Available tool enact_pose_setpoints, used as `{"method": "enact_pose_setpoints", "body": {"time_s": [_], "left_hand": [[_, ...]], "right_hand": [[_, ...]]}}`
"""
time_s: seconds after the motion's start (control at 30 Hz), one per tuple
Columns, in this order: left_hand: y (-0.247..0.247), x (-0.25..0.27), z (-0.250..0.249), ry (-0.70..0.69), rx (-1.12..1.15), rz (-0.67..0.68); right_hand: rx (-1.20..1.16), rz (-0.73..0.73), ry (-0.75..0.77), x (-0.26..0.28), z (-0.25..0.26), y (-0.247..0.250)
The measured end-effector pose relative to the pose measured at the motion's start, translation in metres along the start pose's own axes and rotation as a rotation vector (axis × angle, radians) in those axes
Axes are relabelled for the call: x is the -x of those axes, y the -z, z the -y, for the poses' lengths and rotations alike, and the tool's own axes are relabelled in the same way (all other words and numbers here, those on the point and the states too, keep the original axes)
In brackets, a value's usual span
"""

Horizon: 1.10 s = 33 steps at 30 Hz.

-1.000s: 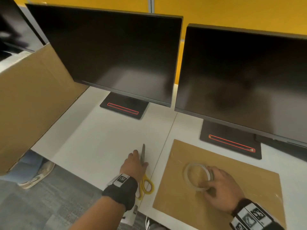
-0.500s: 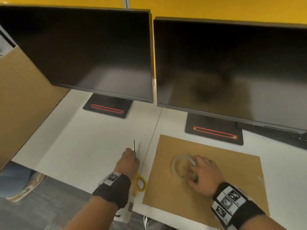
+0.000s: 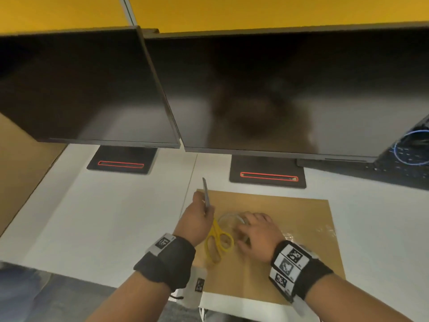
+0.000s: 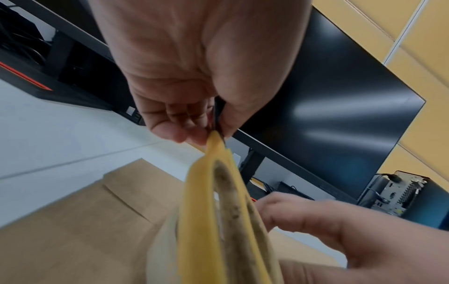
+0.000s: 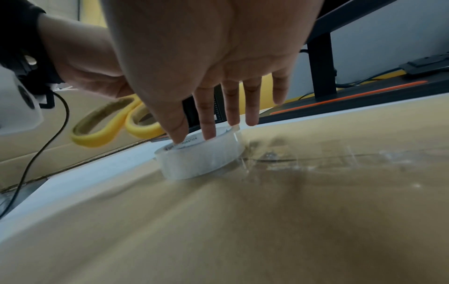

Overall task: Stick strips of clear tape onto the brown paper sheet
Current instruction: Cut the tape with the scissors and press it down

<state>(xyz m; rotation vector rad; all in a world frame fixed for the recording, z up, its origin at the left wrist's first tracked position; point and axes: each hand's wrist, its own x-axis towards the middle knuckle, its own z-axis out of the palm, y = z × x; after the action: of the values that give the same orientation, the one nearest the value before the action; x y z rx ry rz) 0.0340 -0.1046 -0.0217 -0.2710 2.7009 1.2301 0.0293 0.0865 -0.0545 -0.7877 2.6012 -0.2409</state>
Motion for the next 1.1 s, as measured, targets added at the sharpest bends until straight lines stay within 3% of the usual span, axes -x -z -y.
{"method": "enact_pose_setpoints", "body": {"time_s": [0.2, 0.4, 0.67, 0.77, 1.0, 1.1], "left_hand": [[-0.017, 0.002, -0.021, 0.012, 0.088, 0.013], [-0.04, 0.001, -0.044, 0.004, 0.189, 0.033], [-0.077, 0.003, -0.065, -0.02, 0.235, 0.116], [-0.082, 0.004, -0.066, 0.001, 0.251, 0.221], [-0.061, 0.013, -0.021, -0.117, -0.635, 0.33], [-0.062, 0.019, -0.004, -0.137, -0.748, 0.361]], "right_hand": [[-0.172, -0.15, 0.019, 0.015, -0.014, 0.009], [-0.51, -0.167, 0.065, 0.049, -0.031, 0.011], [-0.548, -0.19, -0.001, 0.068, -0.052, 0.0], [-0.555, -0.192, -0.055, 0.071, -0.068, -0.005], [-0.593, -0.076, -0.195, 0.086, -0.108, -0.015], [-0.493, -0.052, -0.19, 0.084, -0.116, -0.018]]}}
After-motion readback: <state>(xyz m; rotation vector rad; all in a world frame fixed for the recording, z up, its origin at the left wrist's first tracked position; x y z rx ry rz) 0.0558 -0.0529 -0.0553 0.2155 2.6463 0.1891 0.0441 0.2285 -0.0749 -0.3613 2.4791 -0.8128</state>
